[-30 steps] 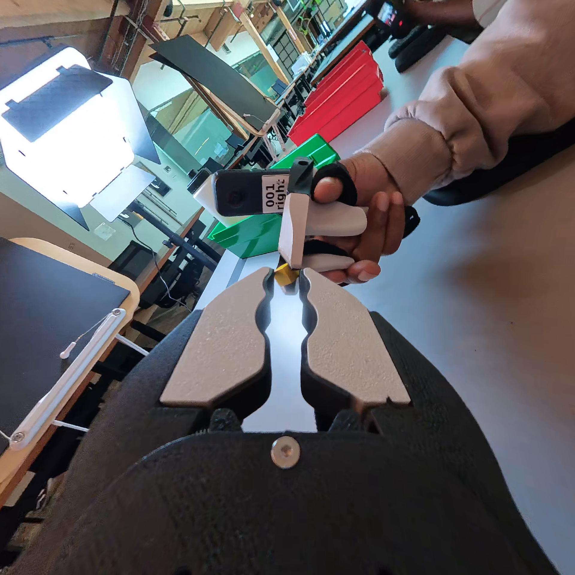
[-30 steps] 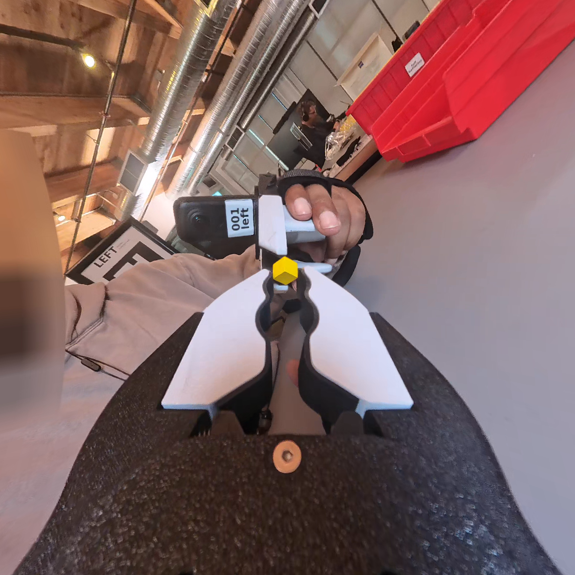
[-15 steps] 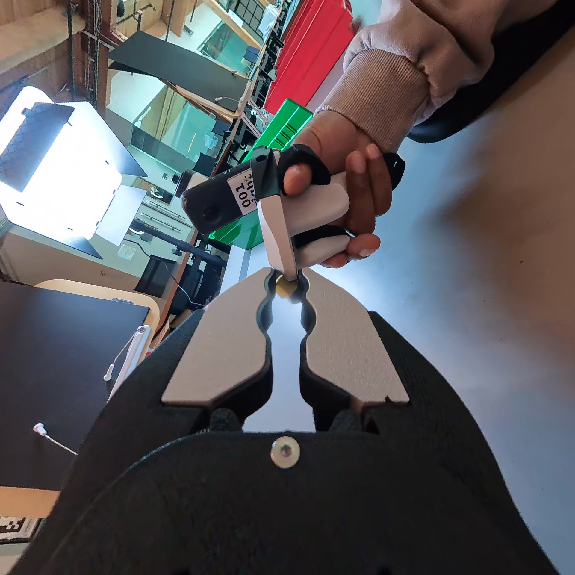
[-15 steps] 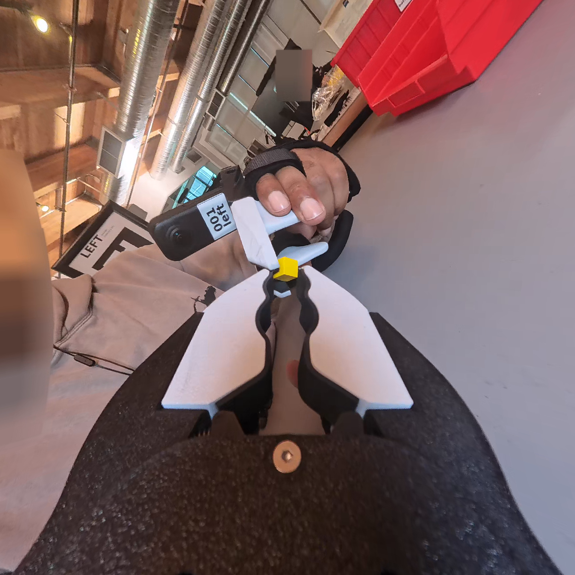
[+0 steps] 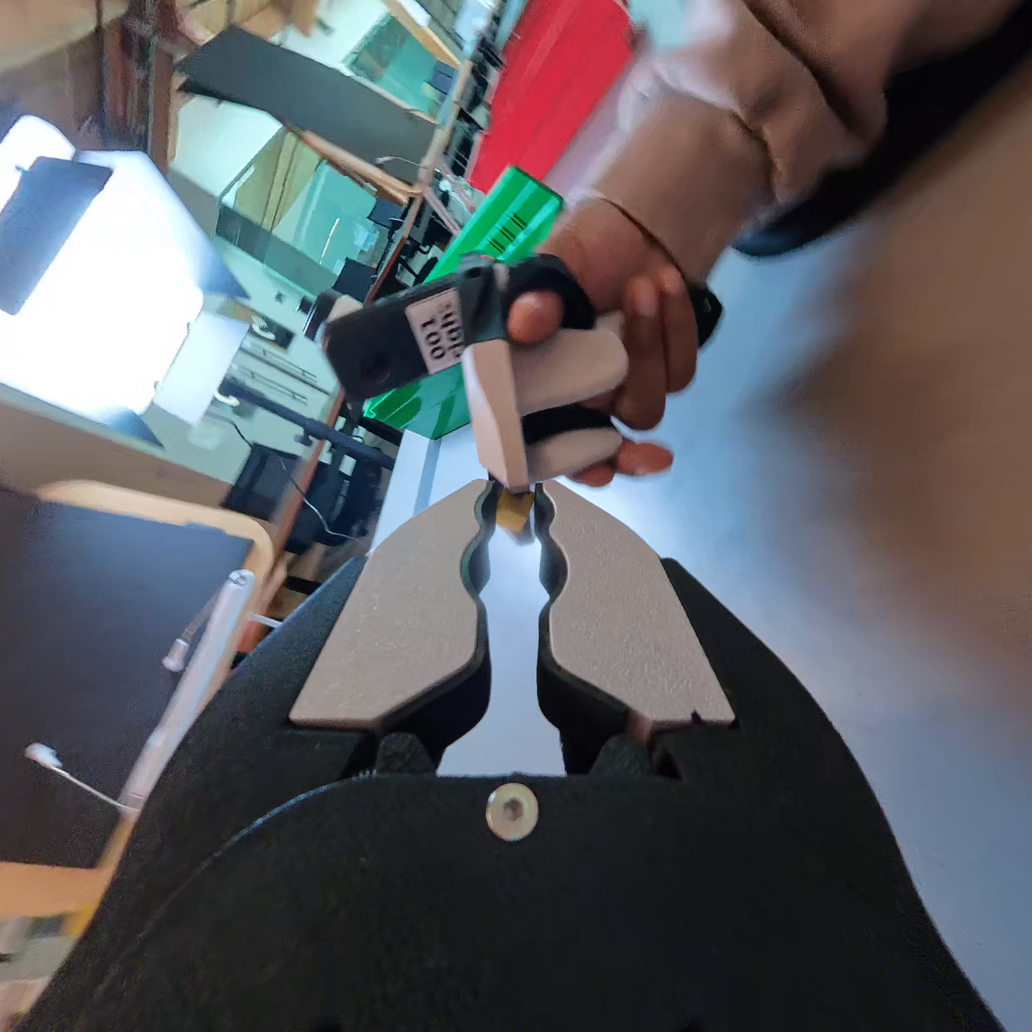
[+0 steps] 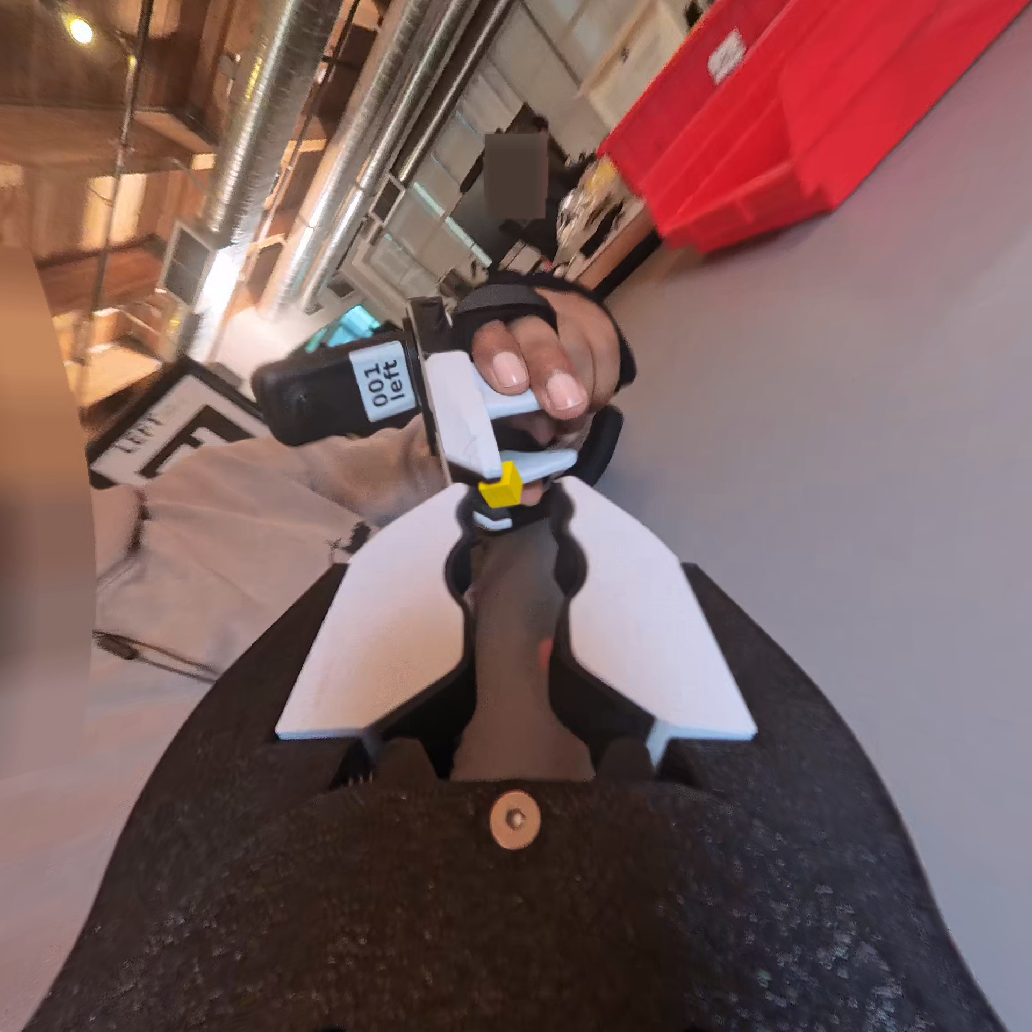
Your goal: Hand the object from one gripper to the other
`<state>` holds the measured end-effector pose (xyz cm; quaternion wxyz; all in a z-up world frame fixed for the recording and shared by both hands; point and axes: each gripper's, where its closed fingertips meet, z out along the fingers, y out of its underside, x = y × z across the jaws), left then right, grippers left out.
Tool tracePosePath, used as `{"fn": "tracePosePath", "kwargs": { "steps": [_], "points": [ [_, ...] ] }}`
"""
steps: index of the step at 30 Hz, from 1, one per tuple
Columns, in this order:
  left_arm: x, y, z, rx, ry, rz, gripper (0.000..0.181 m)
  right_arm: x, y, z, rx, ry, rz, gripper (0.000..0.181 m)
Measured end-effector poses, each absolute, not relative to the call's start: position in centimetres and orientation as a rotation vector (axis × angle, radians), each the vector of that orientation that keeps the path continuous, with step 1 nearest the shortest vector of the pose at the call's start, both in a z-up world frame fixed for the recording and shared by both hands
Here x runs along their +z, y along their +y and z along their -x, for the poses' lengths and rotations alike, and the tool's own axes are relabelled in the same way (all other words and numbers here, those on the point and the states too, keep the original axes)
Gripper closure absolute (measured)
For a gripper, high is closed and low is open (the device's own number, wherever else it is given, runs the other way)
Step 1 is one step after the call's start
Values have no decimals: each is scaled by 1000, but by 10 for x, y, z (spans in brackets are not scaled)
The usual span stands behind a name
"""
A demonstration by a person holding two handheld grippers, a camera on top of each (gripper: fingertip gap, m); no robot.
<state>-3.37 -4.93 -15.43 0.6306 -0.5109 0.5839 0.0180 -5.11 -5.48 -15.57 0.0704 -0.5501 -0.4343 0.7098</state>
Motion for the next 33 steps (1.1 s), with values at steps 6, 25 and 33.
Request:
{"fn": "tracePosePath", "kwargs": {
  "steps": [6,25,33],
  "points": [
    [-126,-40,45,-847,876,1517,169,-132,-33,51,1459,-1361,1289,138],
    [-136,-53,31,-1863,469,1725,170,-149,-41,54,279,-1571,639,166],
    [-125,-52,32,-1853,479,1652,168,-139,-40,51,566,-1524,783,172]
  ]
}}
